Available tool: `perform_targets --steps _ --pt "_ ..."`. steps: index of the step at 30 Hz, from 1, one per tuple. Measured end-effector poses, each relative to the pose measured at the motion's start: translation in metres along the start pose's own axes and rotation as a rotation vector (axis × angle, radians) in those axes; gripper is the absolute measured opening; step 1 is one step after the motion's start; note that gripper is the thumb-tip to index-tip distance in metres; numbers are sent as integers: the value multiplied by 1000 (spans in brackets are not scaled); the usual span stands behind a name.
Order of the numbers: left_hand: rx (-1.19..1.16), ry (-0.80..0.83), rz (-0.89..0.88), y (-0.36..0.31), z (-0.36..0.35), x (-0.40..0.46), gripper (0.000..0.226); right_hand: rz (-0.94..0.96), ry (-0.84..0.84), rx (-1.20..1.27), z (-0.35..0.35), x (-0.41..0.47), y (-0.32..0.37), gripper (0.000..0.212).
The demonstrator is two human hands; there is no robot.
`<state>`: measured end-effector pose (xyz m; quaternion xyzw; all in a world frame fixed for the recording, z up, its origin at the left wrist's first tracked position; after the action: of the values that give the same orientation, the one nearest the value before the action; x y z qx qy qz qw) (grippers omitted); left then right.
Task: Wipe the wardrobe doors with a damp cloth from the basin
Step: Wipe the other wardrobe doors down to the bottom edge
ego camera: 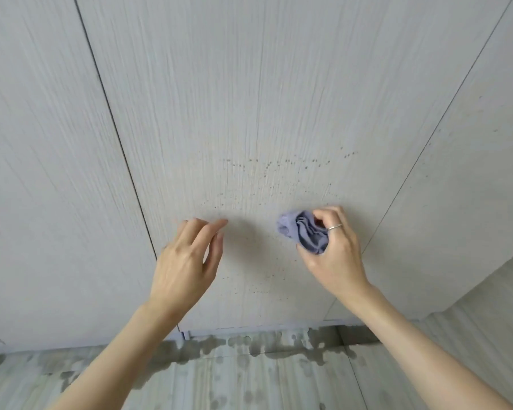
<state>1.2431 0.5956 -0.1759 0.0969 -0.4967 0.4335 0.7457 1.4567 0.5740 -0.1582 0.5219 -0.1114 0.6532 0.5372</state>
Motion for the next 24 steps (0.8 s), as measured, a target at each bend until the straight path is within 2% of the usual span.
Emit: perform_targets --steps 2,4,8,10,12,16,20,21,22,24 --pt "33 -103 -43 -1 7 10 31 146 -226 -74 30 25 2 25" --pt "81 -205 -49 1 13 22 29 251 -384 -116 54 49 3 27" --pt "184 -371 -26 12 17 36 33 338 -528 -170 92 98 0 35" --pt "223 -418 32 22 20 38 41 271 -558 -199 102 116 -10 40" --pt "252 -465 124 33 25 42 47 226 -566 -218 101 124 -17 46" --pt "291 -459 235 51 29 52 50 321 -482 -221 60 83 -27 37" --pt "292 -448 229 54 25 51 49 594 -87 -305 18 16 -36 38" --pt "289 -444 228 55 25 51 49 640 -37 -347 19 14 -37 37" --pt "289 -440 225 56 24 51 48 623 -64 -359 25 20 -37 31" --pt "289 -432 224 58 24 50 49 433 -278 -302 45 50 -34 29"
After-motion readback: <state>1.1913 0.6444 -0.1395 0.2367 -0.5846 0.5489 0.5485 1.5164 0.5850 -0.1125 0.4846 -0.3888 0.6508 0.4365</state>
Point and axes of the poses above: each hand's wrist, its own x-axis towards the middle knuckle, its own z-axis out of the back of the hand, y = z × x, the point moved 5 cm from there along x, towards the middle knuckle, and after that the axes turned 9 degrees about -y, right-handed, at the moved point
